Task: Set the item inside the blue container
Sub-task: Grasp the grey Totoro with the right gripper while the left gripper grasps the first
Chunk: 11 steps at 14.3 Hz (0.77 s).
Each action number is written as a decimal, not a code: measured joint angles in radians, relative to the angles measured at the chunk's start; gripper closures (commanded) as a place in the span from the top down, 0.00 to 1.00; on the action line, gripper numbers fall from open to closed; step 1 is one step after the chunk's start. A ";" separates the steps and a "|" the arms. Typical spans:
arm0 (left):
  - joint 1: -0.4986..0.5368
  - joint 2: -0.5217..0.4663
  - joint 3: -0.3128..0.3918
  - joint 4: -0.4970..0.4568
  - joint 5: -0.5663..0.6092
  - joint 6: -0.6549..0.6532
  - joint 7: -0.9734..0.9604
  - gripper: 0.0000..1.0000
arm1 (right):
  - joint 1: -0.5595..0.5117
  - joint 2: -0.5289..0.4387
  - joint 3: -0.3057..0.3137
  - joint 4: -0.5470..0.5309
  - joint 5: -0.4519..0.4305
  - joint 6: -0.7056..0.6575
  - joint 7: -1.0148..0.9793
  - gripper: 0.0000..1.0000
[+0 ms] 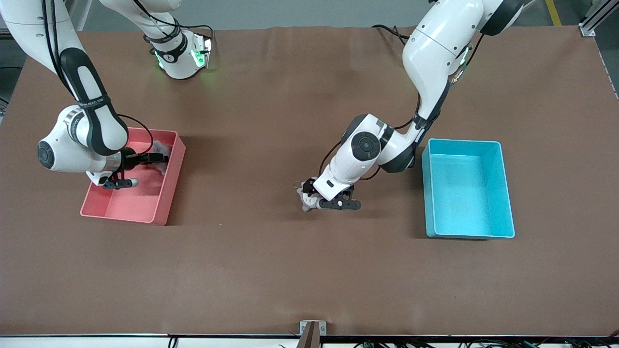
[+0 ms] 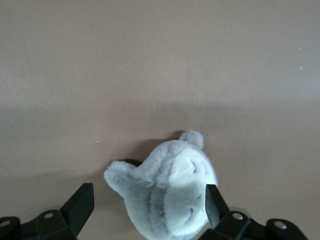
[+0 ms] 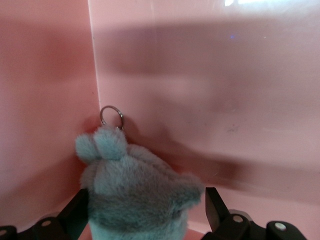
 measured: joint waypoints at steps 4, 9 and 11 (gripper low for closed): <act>-0.019 0.024 0.000 0.010 -0.007 0.016 -0.004 0.94 | -0.003 0.040 0.000 -0.007 0.002 -0.001 0.000 0.93; -0.025 0.024 -0.001 0.016 -0.025 0.018 -0.004 0.57 | -0.016 0.062 -0.002 0.013 0.003 -0.035 0.000 0.11; -0.034 0.024 -0.002 0.021 -0.025 0.019 -0.004 0.44 | -0.021 0.062 -0.002 0.044 0.004 -0.073 0.000 0.02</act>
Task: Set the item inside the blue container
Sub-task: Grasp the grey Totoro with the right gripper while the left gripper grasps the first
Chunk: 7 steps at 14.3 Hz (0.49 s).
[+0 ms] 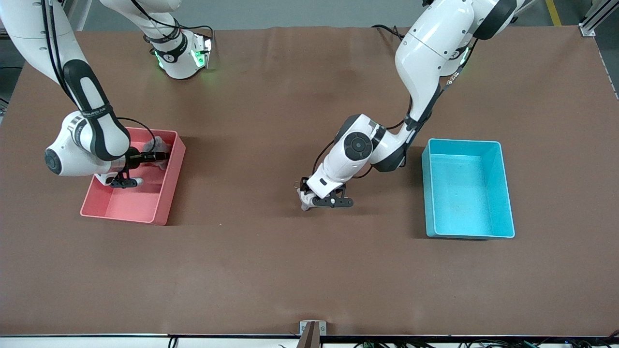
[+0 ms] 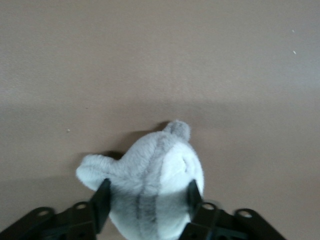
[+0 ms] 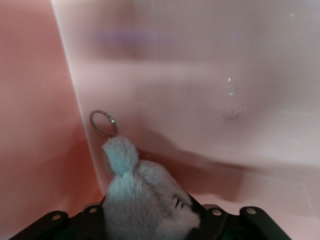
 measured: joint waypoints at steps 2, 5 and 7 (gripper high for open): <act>-0.009 0.000 0.000 0.001 0.000 0.000 0.000 0.33 | -0.002 0.000 0.000 0.027 0.001 -0.025 0.000 0.02; -0.017 0.000 0.000 0.003 0.000 0.001 0.000 0.10 | -0.003 0.000 0.000 0.045 0.001 -0.039 0.000 0.01; -0.017 0.000 0.000 0.003 0.000 0.002 0.000 0.00 | -0.003 0.000 0.000 0.057 0.002 -0.058 0.000 0.01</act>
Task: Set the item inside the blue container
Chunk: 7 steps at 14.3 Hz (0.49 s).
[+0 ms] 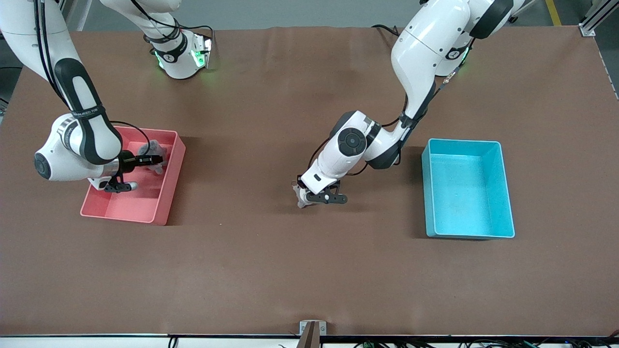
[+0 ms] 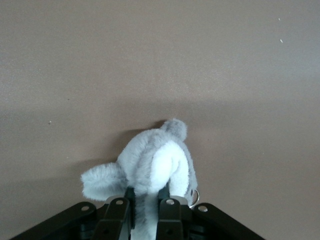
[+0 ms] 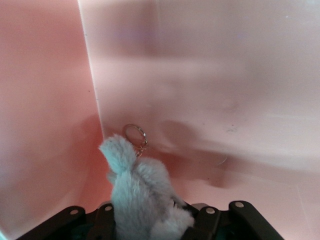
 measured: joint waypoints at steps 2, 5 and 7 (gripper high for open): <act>0.000 0.000 0.000 0.001 0.000 0.006 0.001 0.00 | -0.001 0.000 0.000 0.039 0.000 -0.055 0.000 0.01; 0.001 -0.008 0.001 0.013 0.000 0.007 0.002 0.00 | -0.001 0.000 -0.002 0.159 -0.009 -0.195 0.057 0.01; 0.005 -0.043 0.008 0.032 0.003 -0.069 0.008 0.00 | 0.003 -0.001 0.001 0.262 -0.029 -0.317 0.165 0.01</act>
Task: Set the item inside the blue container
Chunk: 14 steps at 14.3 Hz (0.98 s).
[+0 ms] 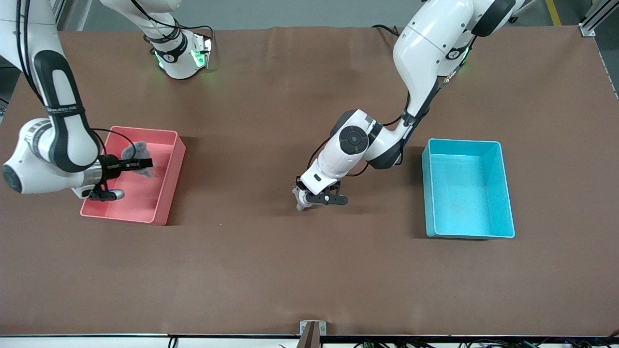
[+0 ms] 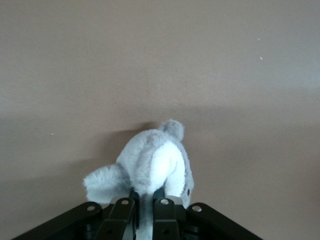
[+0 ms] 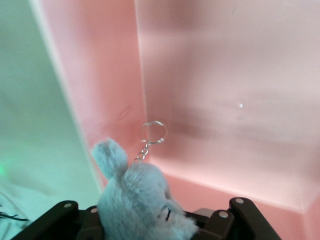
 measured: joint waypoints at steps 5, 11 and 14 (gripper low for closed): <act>0.088 -0.236 0.014 0.033 0.109 -0.467 0.156 0.02 | 0.135 -0.003 0.014 0.219 0.007 -0.199 0.382 0.01; 0.243 -0.473 0.017 -0.095 0.209 -0.741 0.394 0.02 | 0.429 0.030 0.025 0.229 0.130 0.038 0.845 0.01; 0.343 -0.582 0.017 -0.225 0.225 -0.738 0.508 0.03 | 0.601 0.101 0.028 0.235 0.150 0.240 1.085 0.01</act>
